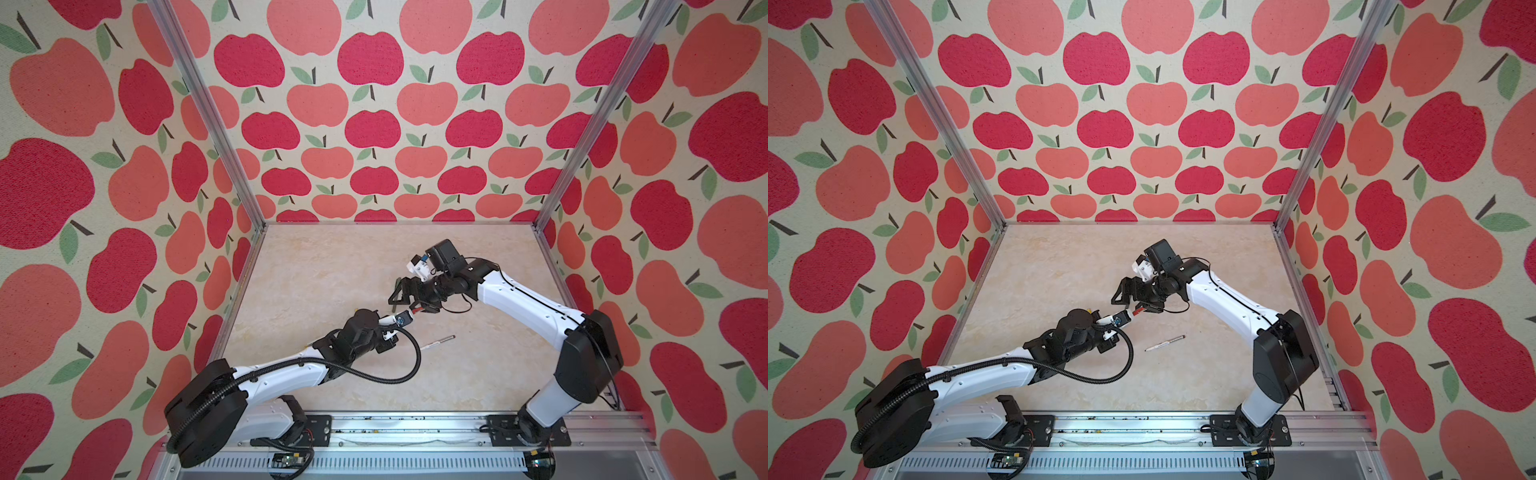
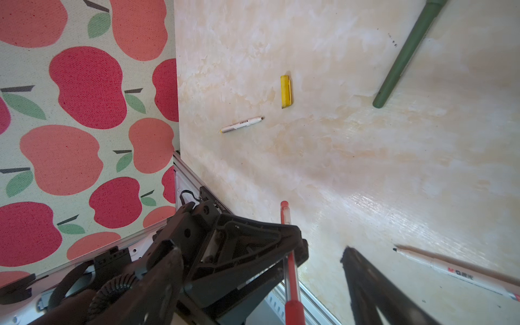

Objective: Insert pens into pen caps
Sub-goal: Put on the pen cap to the pen, then place the pen at the center of the table.

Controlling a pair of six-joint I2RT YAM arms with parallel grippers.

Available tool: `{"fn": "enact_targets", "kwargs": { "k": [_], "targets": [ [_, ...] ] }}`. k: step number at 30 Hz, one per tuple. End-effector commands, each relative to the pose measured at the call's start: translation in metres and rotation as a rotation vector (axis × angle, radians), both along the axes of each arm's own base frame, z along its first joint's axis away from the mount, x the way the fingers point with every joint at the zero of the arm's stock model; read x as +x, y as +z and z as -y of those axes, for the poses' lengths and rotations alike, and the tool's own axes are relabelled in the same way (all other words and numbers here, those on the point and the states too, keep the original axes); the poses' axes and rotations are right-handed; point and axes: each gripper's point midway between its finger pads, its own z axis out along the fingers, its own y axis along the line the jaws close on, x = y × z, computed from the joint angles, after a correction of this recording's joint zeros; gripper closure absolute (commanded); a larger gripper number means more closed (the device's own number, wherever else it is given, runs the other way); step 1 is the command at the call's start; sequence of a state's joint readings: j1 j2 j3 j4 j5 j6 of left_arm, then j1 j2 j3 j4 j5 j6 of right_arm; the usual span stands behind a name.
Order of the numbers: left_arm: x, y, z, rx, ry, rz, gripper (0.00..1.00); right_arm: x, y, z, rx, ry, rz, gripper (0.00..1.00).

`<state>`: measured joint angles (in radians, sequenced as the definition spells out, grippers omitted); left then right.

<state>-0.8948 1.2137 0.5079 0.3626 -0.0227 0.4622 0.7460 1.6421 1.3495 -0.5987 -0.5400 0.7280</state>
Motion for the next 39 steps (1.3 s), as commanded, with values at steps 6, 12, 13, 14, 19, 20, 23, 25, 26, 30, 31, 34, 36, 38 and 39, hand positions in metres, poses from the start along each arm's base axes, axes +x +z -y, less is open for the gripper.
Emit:
{"fn": "enact_targets", "kwargs": {
  "k": [6,12,13,14,19,20,23,25,26,30,31,34,36,38,39],
  "targets": [
    [-0.005,0.127,0.03,-0.395,-0.085,0.235,1.0,0.02,0.015,0.013,0.039,-0.059,0.027,0.08],
    [-0.005,0.096,0.018,-0.365,-0.033,0.165,1.0,0.053,0.085,0.044,0.152,-0.151,0.17,0.06],
    [-0.006,0.092,0.016,-0.362,-0.026,0.153,1.0,0.057,0.095,0.049,0.174,-0.164,0.187,0.05],
    [-0.006,0.089,0.014,-0.361,-0.02,0.144,1.0,0.06,0.103,0.054,0.192,-0.179,0.202,0.05],
    [-0.011,0.084,0.002,-0.353,0.013,0.097,1.0,0.077,0.141,0.086,0.283,-0.279,0.3,0.05],
    [-0.012,0.083,0.0,-0.35,0.018,0.085,1.0,0.08,0.146,0.091,0.301,-0.299,0.315,0.05],
    [-0.014,0.082,-0.01,-0.372,0.064,0.024,1.0,0.087,0.153,0.107,0.33,-0.35,0.346,0.05],
    [-0.014,0.081,-0.019,-0.401,0.121,-0.038,1.0,0.09,0.144,0.112,0.298,-0.362,0.351,0.05],
    [-0.012,0.081,-0.023,-0.412,0.155,-0.068,1.0,0.09,0.138,0.114,0.278,-0.362,0.351,0.05],
    [-0.004,0.076,-0.042,-0.453,0.32,-0.195,1.0,0.092,0.098,0.121,0.159,-0.367,0.343,0.06],
    [0.0,0.074,-0.048,-0.466,0.369,-0.224,1.0,0.091,0.09,0.123,0.128,-0.369,0.346,0.06],
    [0.011,0.064,-0.062,-0.496,0.5,-0.351,1.0,0.09,0.069,0.127,0.052,-0.358,0.351,0.06],
    [0.02,0.053,-0.07,-0.516,0.586,-0.459,1.0,0.089,0.059,0.127,0.011,-0.347,0.36,0.06],
    [0.028,0.041,-0.076,-0.518,0.658,-0.552,1.0,0.088,0.055,0.127,-0.021,-0.337,0.38,0.06],
    [0.032,0.036,-0.077,-0.513,0.682,-0.583,1.0,0.088,0.053,0.127,-0.036,-0.332,0.393,0.06]
  ]
}}
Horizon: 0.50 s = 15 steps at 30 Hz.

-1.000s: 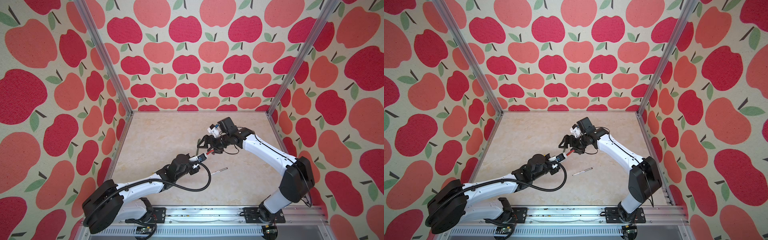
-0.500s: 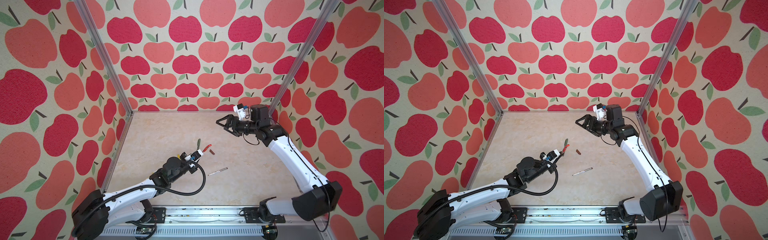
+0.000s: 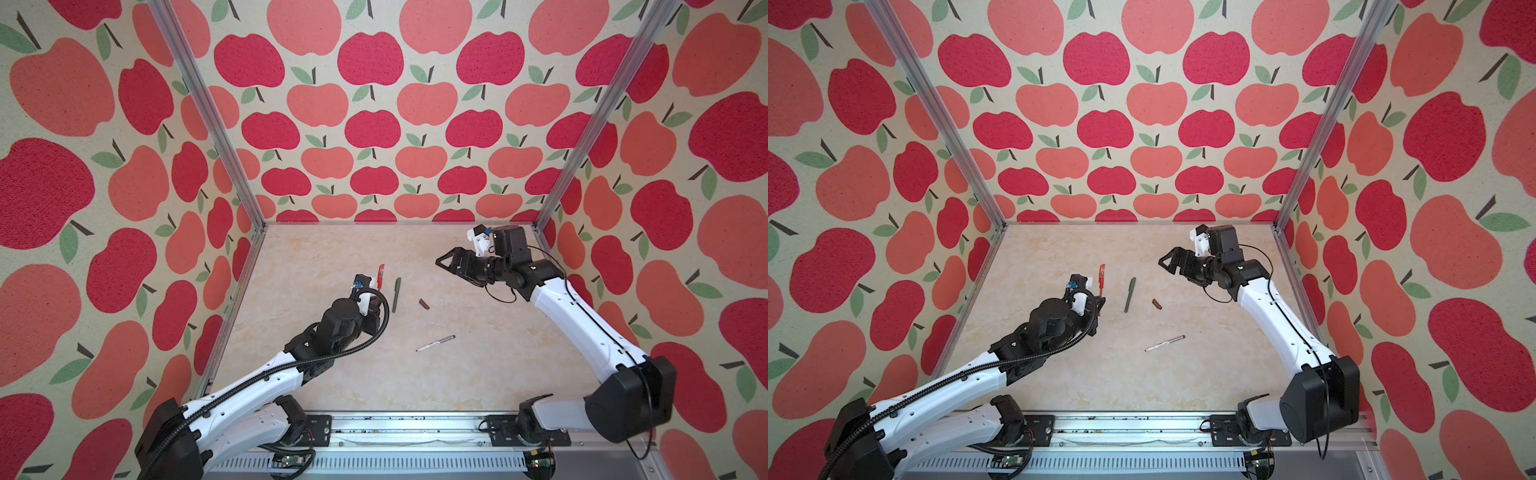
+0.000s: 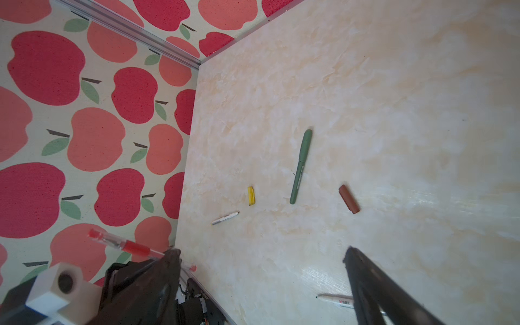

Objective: Insert pens into pen caps
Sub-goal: Place the pen at the center of the table.

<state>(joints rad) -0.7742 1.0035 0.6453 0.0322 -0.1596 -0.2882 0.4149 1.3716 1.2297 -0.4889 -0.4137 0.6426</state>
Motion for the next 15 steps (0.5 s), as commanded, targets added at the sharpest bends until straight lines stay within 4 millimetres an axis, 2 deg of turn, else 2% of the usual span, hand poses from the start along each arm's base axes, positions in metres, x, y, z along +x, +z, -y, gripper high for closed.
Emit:
{"fn": "enact_targets", "kwargs": {
  "k": [1,6,11,15],
  "targets": [
    [0.005,-0.031,-0.012,-0.045,0.107,-0.239,1.0,-0.002,-0.01,0.005,-0.102,0.011,0.054,0.06],
    [0.024,-0.057,-0.008,0.003,0.152,-0.35,1.0,-0.006,-0.013,0.001,-0.135,0.038,0.094,0.05],
    [0.04,-0.093,-0.01,0.036,0.239,-0.506,1.0,-0.007,-0.022,-0.002,-0.144,0.053,0.1,0.05],
    [0.049,-0.113,-0.009,0.033,0.289,-0.58,1.0,-0.006,-0.02,-0.008,-0.146,0.079,0.092,0.05]
  ]
}}
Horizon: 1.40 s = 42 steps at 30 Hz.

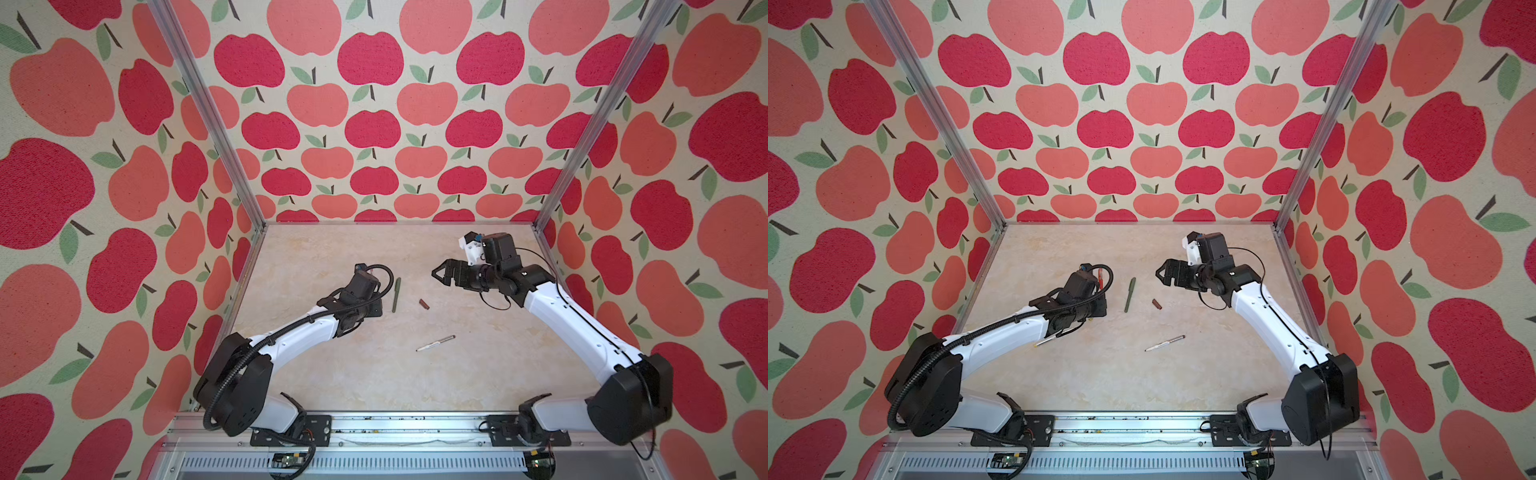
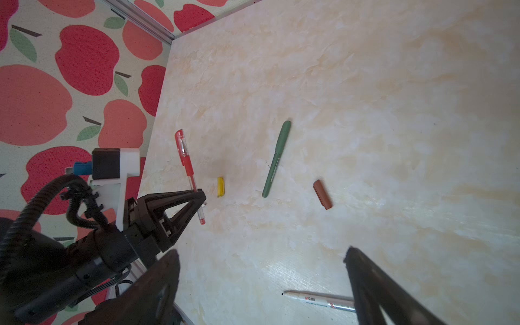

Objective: Insert pens into pen caps
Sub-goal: Place the pen at the center of the table.

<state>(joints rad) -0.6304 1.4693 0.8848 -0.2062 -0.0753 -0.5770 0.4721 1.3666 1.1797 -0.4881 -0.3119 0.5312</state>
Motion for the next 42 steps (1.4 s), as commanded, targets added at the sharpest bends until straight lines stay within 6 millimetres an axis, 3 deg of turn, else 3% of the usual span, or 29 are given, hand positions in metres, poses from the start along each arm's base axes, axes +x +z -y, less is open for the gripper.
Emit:
{"fn": "enact_targets", "kwargs": {
  "k": [1,13,30,37,42],
  "targets": [
    [0.0,-0.011,0.0,-0.021,0.058,-0.093,1.0,0.002,0.006,-0.005,-0.019,0.032,0.031,0.05],
    [0.005,-0.053,0.004,0.015,0.077,-0.301,1.0,-0.001,0.002,-0.002,-0.022,0.019,0.031,0.05],
    [0.004,-0.089,0.01,0.048,0.057,-0.378,0.92,-0.001,0.002,-0.005,-0.012,0.02,0.026,0.05],
    [0.005,-0.089,0.014,0.052,0.038,-0.375,0.73,-0.002,0.003,-0.007,-0.006,0.022,0.035,0.05],
    [0.013,-0.062,0.018,0.037,0.014,-0.296,0.61,0.0,0.005,-0.008,-0.003,0.026,0.035,0.05]
  ]
}}
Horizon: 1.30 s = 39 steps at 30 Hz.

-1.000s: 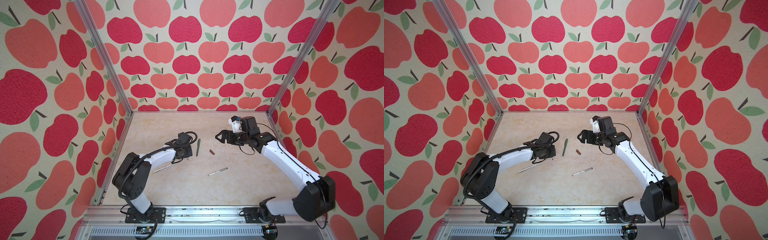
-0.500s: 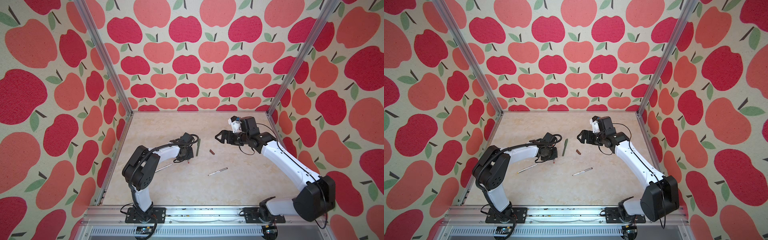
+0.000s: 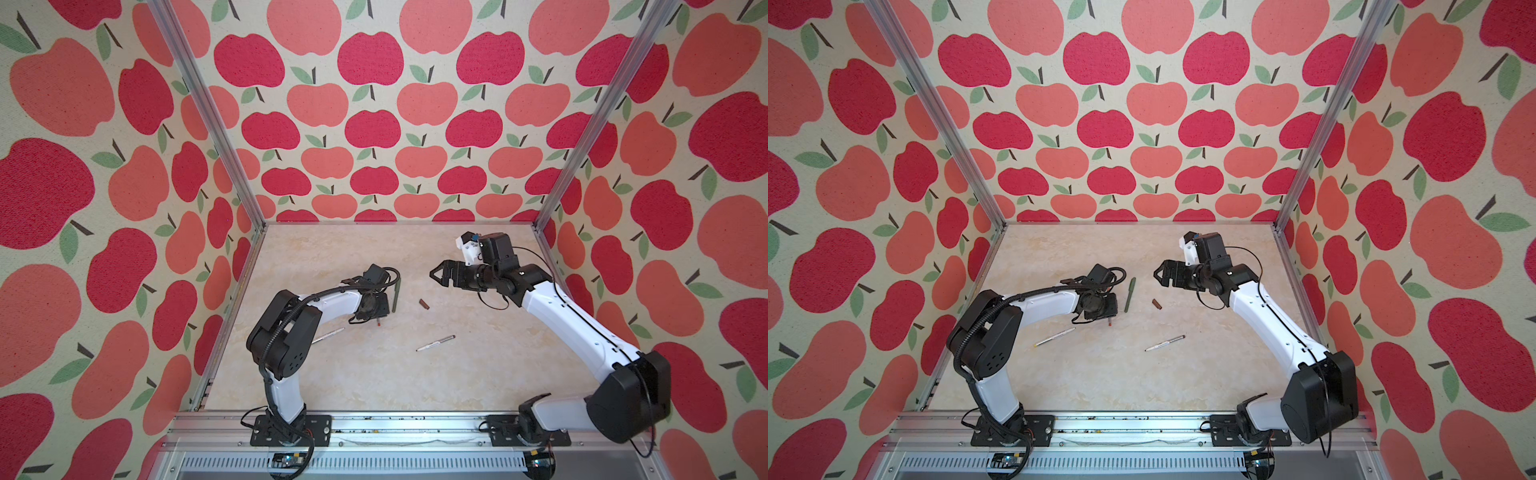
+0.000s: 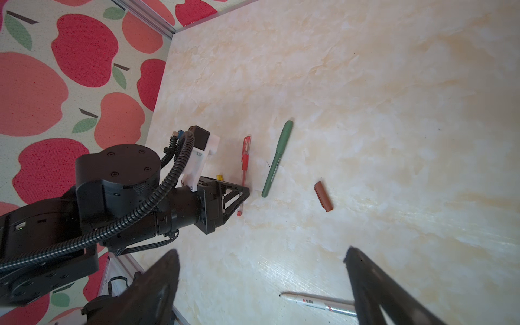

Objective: Insert pens into pen caps
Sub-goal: Place the pen at the center of the table, then pick up the pen from the middle-left of the table.

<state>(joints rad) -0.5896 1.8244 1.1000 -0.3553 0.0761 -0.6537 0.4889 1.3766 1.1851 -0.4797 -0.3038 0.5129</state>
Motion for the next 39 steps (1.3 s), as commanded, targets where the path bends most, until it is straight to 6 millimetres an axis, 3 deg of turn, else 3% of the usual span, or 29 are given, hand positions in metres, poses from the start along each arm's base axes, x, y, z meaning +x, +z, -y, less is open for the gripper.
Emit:
{"fn": "enact_targets", "kwargs": {
  "k": [1,4,7,10,13,17,21,24,27,32,37,39],
  "targets": [
    [0.005,0.025,0.0,0.002,-0.022,0.06,0.6,0.0,0.007,-0.003,0.008,0.005,0.021,0.05],
    [0.013,0.063,0.0,-0.013,-0.044,0.162,0.57,0.002,0.012,-0.002,0.002,0.005,0.035,0.05],
    [0.015,0.114,-0.011,-0.001,-0.064,0.287,0.53,0.004,0.018,-0.002,0.006,0.006,0.054,0.05],
    [0.005,0.155,-0.037,0.045,-0.049,0.383,0.51,0.004,0.022,-0.005,0.008,0.014,0.072,0.05],
    [-0.021,0.173,-0.078,0.113,0.01,0.357,0.52,0.002,0.022,-0.014,-0.004,0.05,0.088,0.06],
    [-0.073,0.161,-0.122,0.162,0.102,0.199,0.53,-0.008,0.014,-0.035,-0.04,0.144,0.091,0.07],
    [-0.118,0.125,-0.133,0.107,0.197,0.025,0.54,-0.019,0.003,-0.06,-0.058,0.239,0.073,0.07],
    [-0.138,0.103,-0.137,0.057,0.273,-0.05,0.54,-0.023,-0.001,-0.075,-0.058,0.281,0.061,0.07],
    [-0.144,0.089,-0.142,0.046,0.331,-0.086,0.54,-0.028,-0.004,-0.086,-0.052,0.308,0.057,0.07],
    [-0.139,0.083,-0.152,0.136,0.302,-0.091,0.55,-0.032,-0.008,-0.09,-0.037,0.316,0.051,0.06],
    [-0.139,0.05,-0.164,0.19,0.315,-0.204,0.54,-0.035,-0.006,-0.092,0.0,0.317,0.056,0.06],
    [-0.131,0.042,-0.157,0.151,0.269,-0.218,0.52,-0.037,-0.006,-0.092,0.013,0.319,0.057,0.05]
  ]
}}
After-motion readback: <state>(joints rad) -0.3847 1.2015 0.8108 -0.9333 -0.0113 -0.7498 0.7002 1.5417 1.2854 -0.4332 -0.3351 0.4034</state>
